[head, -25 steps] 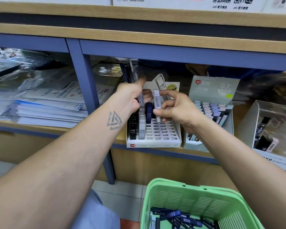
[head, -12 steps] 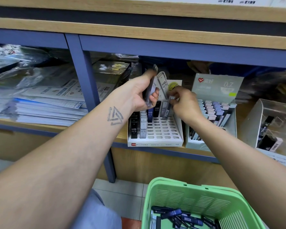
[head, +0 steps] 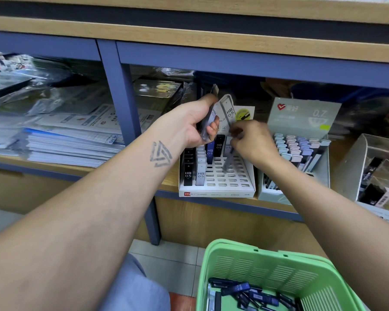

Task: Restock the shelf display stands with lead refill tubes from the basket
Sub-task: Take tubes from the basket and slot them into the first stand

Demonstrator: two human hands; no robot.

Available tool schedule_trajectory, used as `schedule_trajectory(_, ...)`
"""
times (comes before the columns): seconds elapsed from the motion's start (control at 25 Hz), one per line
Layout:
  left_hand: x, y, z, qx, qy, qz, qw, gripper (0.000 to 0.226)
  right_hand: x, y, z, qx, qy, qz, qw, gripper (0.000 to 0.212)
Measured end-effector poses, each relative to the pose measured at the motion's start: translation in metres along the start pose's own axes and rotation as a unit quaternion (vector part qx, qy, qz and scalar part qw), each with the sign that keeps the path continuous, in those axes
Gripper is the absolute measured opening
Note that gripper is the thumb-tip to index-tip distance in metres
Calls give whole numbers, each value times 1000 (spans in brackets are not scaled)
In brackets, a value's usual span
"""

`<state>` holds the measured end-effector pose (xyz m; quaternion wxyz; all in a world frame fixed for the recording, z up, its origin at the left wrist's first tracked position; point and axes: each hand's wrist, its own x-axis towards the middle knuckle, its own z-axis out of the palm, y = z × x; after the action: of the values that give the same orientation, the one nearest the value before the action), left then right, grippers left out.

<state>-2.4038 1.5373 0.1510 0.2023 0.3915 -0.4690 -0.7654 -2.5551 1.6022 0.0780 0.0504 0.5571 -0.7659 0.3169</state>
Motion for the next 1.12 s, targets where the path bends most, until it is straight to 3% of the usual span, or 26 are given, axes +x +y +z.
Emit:
schedule_trajectory(0.2, -2, 0, -1, -1, -4, 1, 1000, 38, 8, -2, -7, -27, -6, 14, 1000, 19)
schedule_trajectory(0.72, -4, 0, -2, 3, 2, 6, 1000, 36, 12, -13, -12, -142, -57, -36, 988, 21)
schedule_trajectory(0.96, -3, 0, -2, -3, -3, 7, 1000, 37, 9, -19, -10, -135, -24, -30, 990, 17)
schedule_trajectory(1.12, -3, 0, -3, -2, 4, 9, 1000, 36, 13, -23, -13, -174, -57, -41, 982, 18)
